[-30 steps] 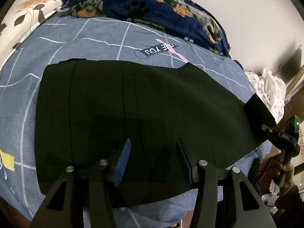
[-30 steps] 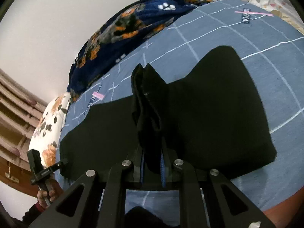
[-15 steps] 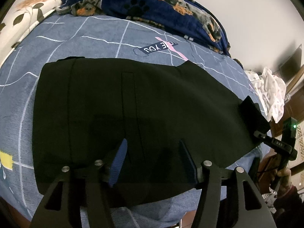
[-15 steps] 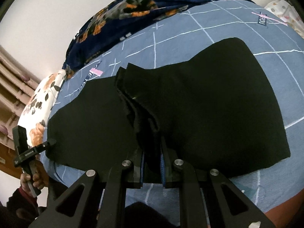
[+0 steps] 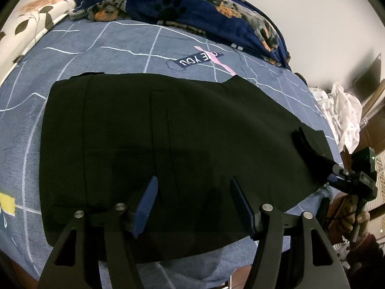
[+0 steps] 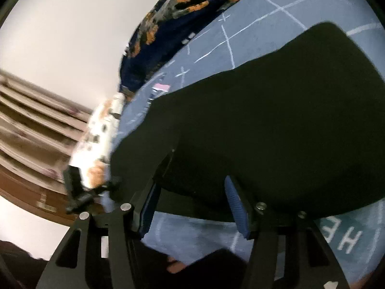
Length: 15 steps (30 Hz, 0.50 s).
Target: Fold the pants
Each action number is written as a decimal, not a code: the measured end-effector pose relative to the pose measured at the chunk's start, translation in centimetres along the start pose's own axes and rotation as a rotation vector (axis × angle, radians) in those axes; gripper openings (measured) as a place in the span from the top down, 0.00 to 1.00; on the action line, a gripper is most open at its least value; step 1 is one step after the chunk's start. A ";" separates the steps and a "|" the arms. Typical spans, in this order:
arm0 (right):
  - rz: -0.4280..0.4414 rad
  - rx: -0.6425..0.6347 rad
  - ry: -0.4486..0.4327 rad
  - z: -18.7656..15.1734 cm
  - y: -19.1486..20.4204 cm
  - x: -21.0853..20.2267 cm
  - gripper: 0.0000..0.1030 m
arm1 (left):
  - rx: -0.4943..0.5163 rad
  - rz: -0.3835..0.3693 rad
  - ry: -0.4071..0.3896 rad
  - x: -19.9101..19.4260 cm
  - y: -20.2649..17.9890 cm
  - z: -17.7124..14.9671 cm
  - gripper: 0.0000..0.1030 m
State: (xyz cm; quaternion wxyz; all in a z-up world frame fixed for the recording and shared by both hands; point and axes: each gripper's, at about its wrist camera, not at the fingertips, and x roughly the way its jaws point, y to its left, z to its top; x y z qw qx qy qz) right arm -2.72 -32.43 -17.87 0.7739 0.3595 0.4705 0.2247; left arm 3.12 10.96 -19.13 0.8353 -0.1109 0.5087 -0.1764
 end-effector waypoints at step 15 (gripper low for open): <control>0.220 0.077 -0.005 0.7 -0.4 -1.6 0.38 | 0.020 0.005 0.001 0.1 -0.2 0.0 0.37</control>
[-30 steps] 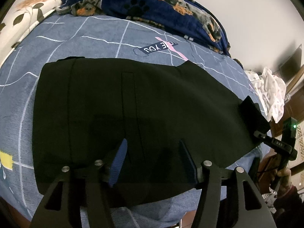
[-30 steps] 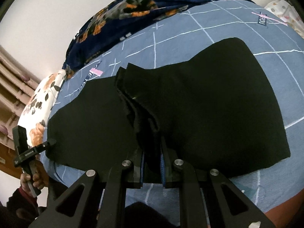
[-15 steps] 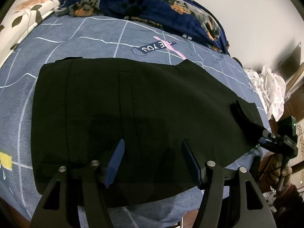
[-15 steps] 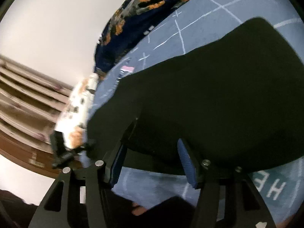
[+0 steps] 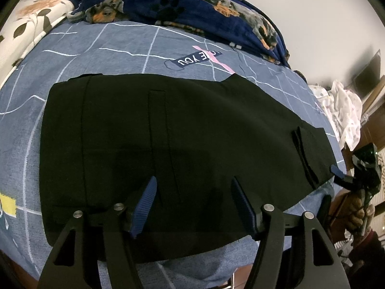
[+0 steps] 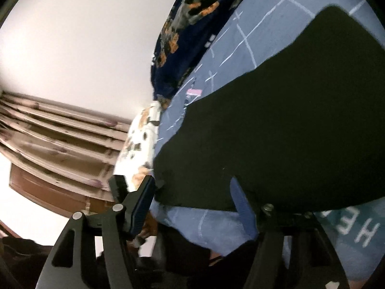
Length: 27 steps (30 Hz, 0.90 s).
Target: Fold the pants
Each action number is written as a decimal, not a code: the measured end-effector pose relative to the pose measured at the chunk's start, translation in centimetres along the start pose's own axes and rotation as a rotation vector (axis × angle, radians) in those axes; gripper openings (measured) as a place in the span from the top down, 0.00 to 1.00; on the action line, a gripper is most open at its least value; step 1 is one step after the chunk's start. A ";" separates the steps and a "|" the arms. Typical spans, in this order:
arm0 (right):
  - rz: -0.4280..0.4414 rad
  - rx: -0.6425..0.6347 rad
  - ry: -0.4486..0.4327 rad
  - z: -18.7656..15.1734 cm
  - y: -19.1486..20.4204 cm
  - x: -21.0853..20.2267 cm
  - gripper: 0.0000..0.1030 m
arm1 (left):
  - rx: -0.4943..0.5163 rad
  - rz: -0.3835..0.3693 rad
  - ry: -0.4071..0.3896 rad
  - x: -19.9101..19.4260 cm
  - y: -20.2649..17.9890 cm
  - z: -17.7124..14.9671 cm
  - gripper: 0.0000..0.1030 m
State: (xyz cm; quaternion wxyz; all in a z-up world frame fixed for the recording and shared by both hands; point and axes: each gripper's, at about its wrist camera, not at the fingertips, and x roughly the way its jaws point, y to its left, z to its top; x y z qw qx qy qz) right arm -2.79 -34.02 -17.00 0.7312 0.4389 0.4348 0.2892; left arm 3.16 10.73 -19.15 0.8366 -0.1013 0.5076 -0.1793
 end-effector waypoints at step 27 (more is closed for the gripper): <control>-0.270 -0.016 -0.333 3.8 -3.5 -10.0 0.76 | 0.005 -0.031 -0.003 0.1 -0.6 -0.3 0.37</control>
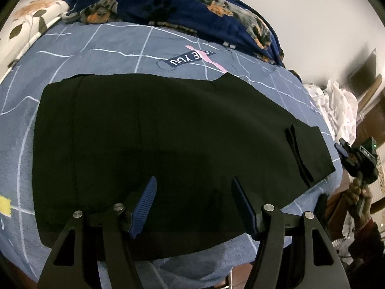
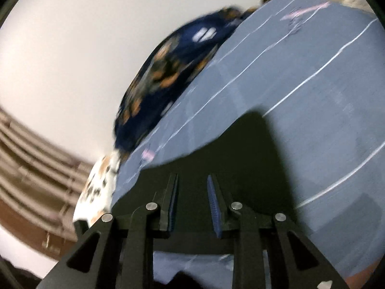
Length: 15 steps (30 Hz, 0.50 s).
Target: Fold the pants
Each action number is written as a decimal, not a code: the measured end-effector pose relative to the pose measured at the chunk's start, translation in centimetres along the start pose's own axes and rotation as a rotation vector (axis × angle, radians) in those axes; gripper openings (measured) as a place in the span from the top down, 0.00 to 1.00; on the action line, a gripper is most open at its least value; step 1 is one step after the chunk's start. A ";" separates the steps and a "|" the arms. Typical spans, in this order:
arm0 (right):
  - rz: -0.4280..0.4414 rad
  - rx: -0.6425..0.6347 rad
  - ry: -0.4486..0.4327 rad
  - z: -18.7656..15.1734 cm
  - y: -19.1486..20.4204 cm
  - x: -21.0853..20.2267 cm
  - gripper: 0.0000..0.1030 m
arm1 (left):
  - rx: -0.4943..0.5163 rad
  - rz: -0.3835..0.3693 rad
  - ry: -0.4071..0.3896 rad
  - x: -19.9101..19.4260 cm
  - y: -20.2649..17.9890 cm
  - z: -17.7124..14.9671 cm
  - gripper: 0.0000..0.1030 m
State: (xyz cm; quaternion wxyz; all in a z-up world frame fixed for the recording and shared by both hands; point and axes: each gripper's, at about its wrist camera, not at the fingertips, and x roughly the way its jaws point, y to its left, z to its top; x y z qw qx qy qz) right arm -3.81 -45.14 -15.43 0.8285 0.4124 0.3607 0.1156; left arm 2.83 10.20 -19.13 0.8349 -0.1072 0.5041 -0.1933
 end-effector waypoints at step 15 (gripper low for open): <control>-0.162 -0.046 0.059 5.1 -3.7 5.8 0.92 | 0.028 0.049 0.040 -0.1 -1.7 0.0 0.37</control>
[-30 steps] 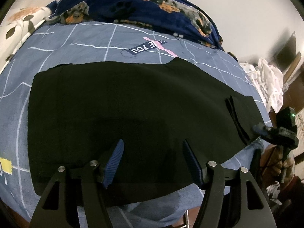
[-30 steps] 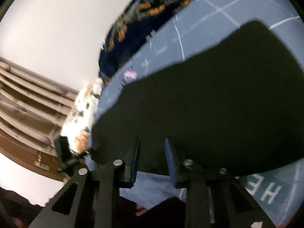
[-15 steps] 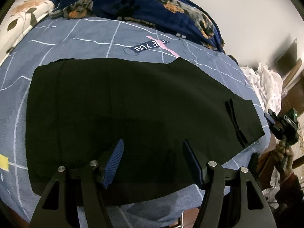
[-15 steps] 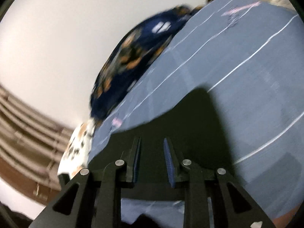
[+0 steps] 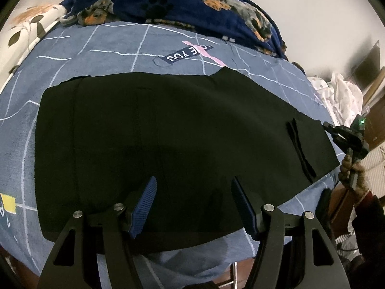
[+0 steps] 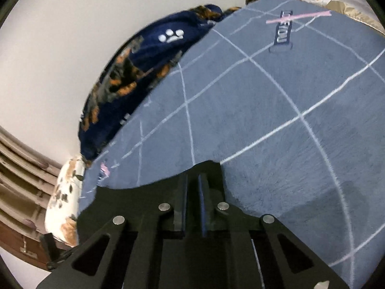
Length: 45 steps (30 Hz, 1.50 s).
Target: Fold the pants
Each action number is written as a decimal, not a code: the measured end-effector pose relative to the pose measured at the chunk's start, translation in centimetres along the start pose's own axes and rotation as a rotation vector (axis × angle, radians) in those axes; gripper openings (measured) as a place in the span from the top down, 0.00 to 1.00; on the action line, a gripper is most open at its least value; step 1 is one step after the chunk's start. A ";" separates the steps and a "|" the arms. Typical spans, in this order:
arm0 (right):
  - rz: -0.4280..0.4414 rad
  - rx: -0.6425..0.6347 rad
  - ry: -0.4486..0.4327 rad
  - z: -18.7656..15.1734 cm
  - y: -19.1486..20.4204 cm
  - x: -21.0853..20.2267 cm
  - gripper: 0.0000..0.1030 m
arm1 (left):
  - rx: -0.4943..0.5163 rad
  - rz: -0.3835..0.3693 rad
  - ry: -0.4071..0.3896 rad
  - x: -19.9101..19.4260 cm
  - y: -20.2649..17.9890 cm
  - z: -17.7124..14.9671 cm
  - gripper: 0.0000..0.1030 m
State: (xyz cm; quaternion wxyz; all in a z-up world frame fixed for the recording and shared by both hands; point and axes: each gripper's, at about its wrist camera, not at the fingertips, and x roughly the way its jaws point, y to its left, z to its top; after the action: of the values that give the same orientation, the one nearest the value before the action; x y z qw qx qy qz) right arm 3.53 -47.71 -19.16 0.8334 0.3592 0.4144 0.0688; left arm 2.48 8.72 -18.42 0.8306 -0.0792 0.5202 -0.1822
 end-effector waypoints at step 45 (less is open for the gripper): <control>0.155 -0.394 0.210 -12.1 16.6 2.9 0.71 | -0.140 -0.051 -0.013 -4.6 12.9 1.1 0.37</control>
State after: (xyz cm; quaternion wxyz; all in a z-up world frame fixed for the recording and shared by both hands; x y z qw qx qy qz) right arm -0.56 -27.78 -14.97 0.8320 0.2114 0.4485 0.2491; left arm 4.48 22.35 -18.25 0.8214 -0.1516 0.5242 -0.1660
